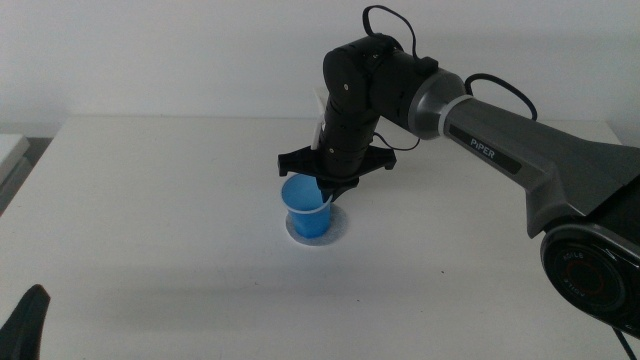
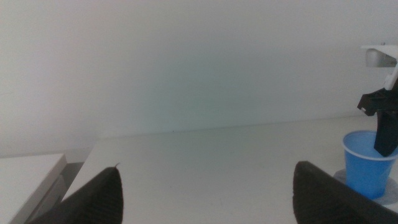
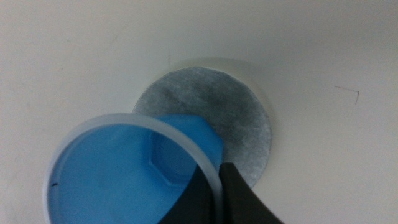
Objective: Place an empty cup on a cup mat.
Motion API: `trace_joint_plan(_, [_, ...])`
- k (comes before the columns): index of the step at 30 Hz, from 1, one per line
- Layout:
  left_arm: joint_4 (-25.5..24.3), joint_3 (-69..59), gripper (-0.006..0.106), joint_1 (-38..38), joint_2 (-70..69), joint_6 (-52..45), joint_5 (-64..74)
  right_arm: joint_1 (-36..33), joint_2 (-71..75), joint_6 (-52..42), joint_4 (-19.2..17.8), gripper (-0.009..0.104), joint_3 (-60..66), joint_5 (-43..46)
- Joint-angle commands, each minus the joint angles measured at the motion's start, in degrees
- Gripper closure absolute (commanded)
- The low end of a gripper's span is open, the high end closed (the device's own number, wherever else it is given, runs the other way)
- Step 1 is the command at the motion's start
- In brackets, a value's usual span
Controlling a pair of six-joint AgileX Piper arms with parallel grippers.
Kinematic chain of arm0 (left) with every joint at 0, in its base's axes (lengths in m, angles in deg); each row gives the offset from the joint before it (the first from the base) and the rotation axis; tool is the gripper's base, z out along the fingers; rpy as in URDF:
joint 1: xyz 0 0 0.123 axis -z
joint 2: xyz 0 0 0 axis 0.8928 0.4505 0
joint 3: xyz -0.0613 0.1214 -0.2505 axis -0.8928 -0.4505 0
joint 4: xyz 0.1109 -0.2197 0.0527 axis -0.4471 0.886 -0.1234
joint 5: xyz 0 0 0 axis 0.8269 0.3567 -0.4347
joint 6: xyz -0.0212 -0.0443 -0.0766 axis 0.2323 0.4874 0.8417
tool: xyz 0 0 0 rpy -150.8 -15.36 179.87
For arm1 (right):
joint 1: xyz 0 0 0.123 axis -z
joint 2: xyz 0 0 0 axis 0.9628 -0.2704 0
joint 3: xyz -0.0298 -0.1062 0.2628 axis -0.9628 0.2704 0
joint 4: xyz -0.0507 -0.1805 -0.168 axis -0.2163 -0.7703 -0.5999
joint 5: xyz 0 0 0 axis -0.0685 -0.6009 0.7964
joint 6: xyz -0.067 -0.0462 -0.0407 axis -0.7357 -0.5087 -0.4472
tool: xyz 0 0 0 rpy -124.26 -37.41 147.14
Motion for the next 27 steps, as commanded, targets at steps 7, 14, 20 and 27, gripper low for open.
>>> trace_joint_plan(7, [0.1,0.0,0.007,0.1,-0.2,0.2,-0.3,-0.3,4.0,2.1,-4.9,0.071,1.3,0.1])
trace_joint_plan(14, [0.1,0.0,0.007,0.1,-0.2,0.2,-0.3,-0.4,18.9,3.0,-14.6,0.031,13.3,4.4])
trace_joint_plan(20, [0.1,0.0,0.007,0.1,-0.2,0.2,-0.3,5.9,42.2,3.1,-16.9,0.024,38.3,16.7])
trace_joint_plan(27, [0.1,0.0,0.007,0.1,-0.2,0.2,-0.3,18.9,65.7,3.0,-12.8,0.024,65.0,31.6])
